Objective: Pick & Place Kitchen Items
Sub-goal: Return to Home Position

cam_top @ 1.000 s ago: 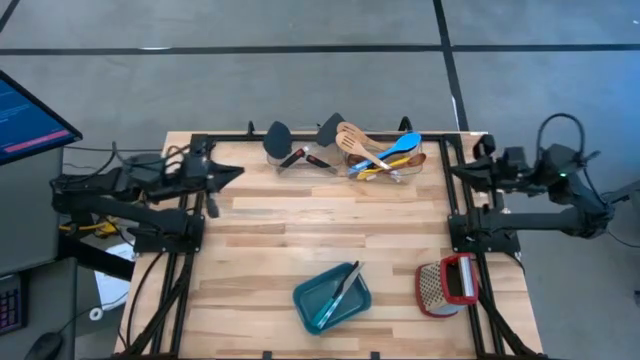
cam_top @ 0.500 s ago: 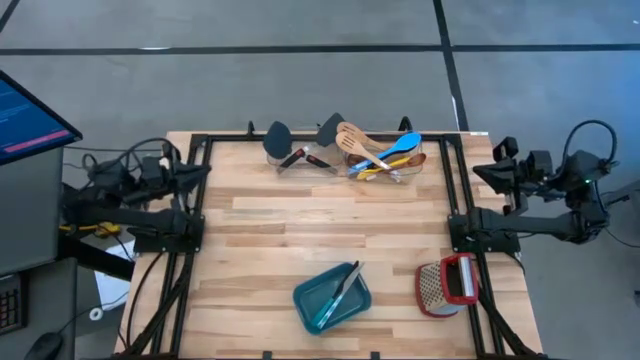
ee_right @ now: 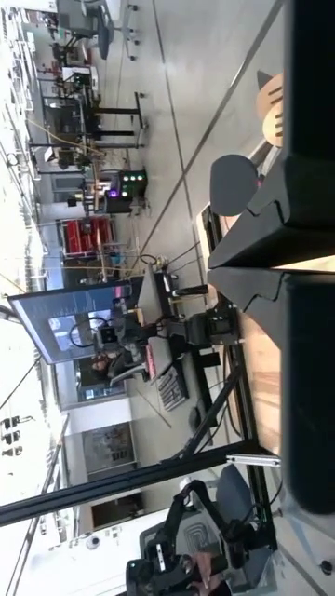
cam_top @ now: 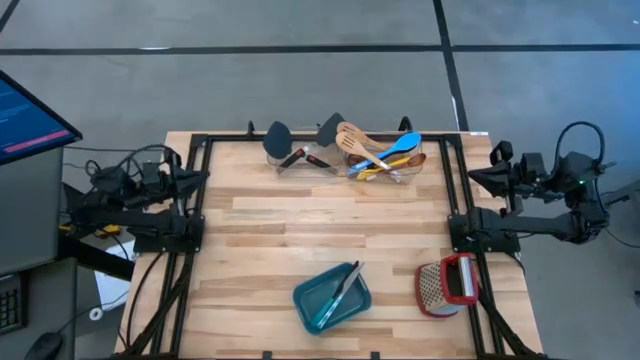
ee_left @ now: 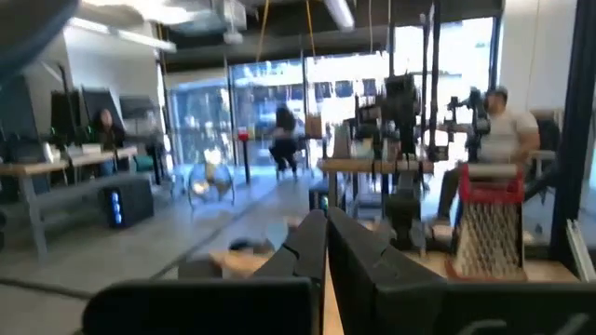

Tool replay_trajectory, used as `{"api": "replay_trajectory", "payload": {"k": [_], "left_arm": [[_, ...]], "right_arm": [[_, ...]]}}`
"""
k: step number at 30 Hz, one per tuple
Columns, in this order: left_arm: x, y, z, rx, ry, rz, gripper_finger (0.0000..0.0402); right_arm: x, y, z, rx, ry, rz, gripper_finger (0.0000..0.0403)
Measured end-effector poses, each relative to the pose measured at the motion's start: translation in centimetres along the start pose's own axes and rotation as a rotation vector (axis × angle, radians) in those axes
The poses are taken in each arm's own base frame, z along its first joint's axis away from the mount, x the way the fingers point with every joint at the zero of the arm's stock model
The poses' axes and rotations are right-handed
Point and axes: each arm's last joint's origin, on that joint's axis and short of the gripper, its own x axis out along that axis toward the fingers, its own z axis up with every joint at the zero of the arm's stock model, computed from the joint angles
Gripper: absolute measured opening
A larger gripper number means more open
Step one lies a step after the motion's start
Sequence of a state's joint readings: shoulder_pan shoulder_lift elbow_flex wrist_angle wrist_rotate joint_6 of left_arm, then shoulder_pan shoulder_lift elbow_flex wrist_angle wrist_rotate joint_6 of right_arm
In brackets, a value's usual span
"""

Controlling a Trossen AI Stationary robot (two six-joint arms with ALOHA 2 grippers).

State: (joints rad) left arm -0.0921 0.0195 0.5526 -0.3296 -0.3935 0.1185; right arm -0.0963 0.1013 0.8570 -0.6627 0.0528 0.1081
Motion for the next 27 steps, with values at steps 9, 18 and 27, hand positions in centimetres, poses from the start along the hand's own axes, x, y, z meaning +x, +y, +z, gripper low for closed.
{"api": "replay_trajectory", "payload": {"k": [9,18,27], "left_arm": [[-0.1,0.0,-0.4,-0.047,0.002,0.000,0.0002],[-0.1,0.0,-0.4,-0.050,0.002,0.001,0.0002],[0.0,0.0,-0.6,-0.046,0.004,0.002,0.0002]], "right_arm": [[-0.2,0.0,-0.2,-0.003,0.011,-0.001,0.0000],[-2.5,-0.2,-0.6,0.039,-0.027,-0.007,0.0000],[-1.3,-0.3,-1.9,-0.027,0.012,-0.016,0.0000]]}}
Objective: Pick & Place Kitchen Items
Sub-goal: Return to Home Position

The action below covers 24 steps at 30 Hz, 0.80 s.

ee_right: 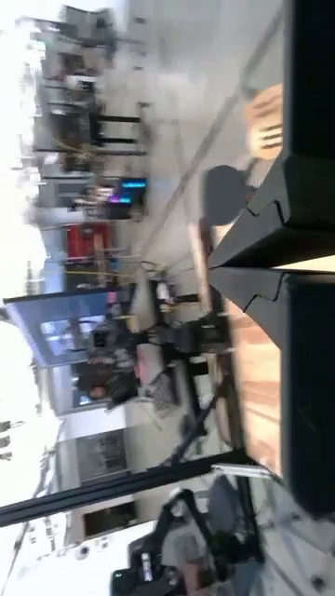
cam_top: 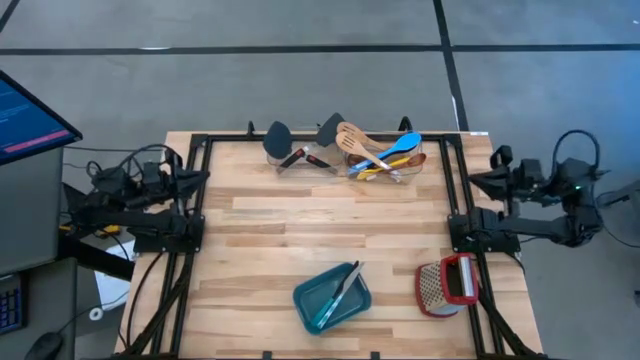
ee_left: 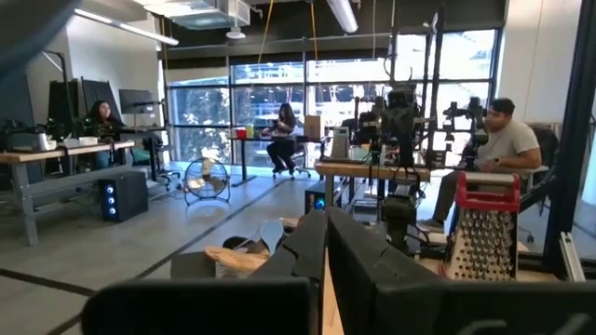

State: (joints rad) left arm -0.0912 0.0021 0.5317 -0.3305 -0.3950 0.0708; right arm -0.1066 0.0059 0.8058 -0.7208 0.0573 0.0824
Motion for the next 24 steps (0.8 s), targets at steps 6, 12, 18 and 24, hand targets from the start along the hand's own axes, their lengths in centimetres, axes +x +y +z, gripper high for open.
{"api": "replay_trajectory", "payload": {"k": [6,12,18,24], "left_arm": [[0.8,-0.5,-1.9,0.004,0.042,-0.002,0.0002],[2.1,-1.3,-5.0,0.000,0.057,-0.014,0.0002],[3.0,-2.0,-8.2,-0.001,0.058,-0.056,0.0002],[3.5,-2.4,-10.7,-0.017,0.032,-0.056,0.0002]], "right_arm": [[3.0,0.0,-2.5,-0.020,-0.003,0.010,0.0000],[6.1,0.0,-6.0,0.008,-0.009,0.039,0.0000],[8.0,0.0,-9.2,0.046,0.011,0.086,0.0000],[9.2,-0.2,-12.6,0.079,0.049,0.110,0.0000]]}}
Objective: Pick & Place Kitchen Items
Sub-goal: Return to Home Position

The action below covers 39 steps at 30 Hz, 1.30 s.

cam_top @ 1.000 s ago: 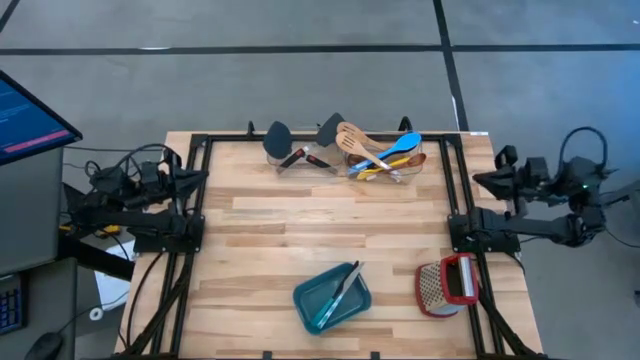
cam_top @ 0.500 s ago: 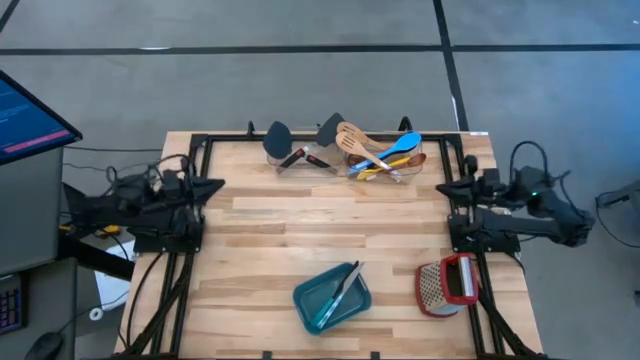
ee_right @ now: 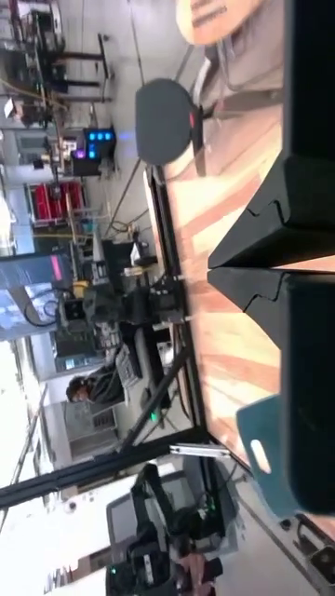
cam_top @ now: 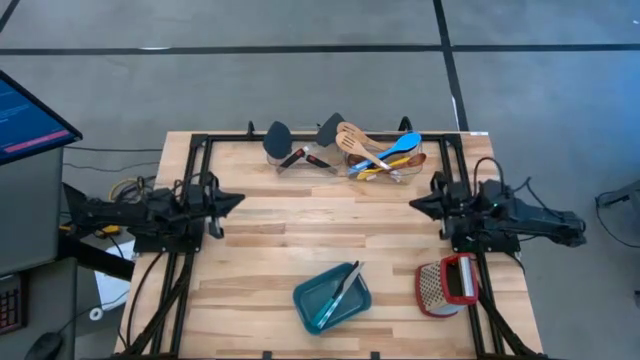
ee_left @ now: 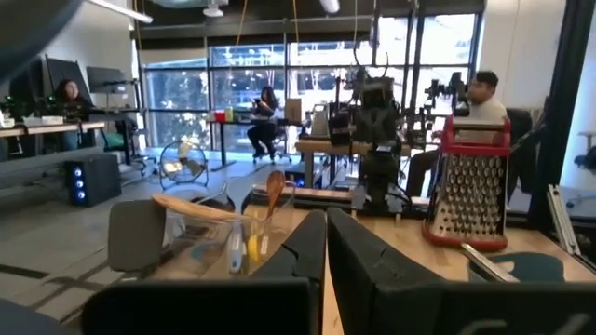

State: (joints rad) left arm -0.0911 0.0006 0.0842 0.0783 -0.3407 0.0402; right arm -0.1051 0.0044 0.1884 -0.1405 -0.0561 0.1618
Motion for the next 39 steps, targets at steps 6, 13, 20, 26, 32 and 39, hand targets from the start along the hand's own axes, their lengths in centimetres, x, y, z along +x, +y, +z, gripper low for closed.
{"api": "replay_trajectory", "payload": {"k": [6,13,20,26,32,39], "left_arm": [[0.2,-0.1,-1.0,-0.013,-0.038,-0.005,0.0002],[0.2,-0.2,-1.5,-0.009,-0.026,-0.005,0.0002],[0.2,-0.2,-1.9,-0.001,-0.004,-0.006,0.0002],[0.2,-0.1,-2.0,0.005,0.008,0.038,0.0002],[0.3,0.0,-2.1,0.013,0.017,0.071,0.0002],[0.3,0.0,-2.1,0.013,0.020,0.073,0.0002]], "right_arm": [[0.8,-0.4,-2.4,-0.003,0.001,0.008,0.0000],[1.3,-0.8,-4.4,-0.008,0.020,0.000,0.0000],[1.3,-0.8,-4.5,-0.079,0.018,-0.001,0.0000],[1.3,-0.9,-4.5,-0.036,0.018,-0.018,0.0000],[1.3,-1.0,-4.6,0.171,0.014,-0.062,0.0000],[1.3,-1.0,-4.6,0.179,0.014,-0.063,0.0000]]}}
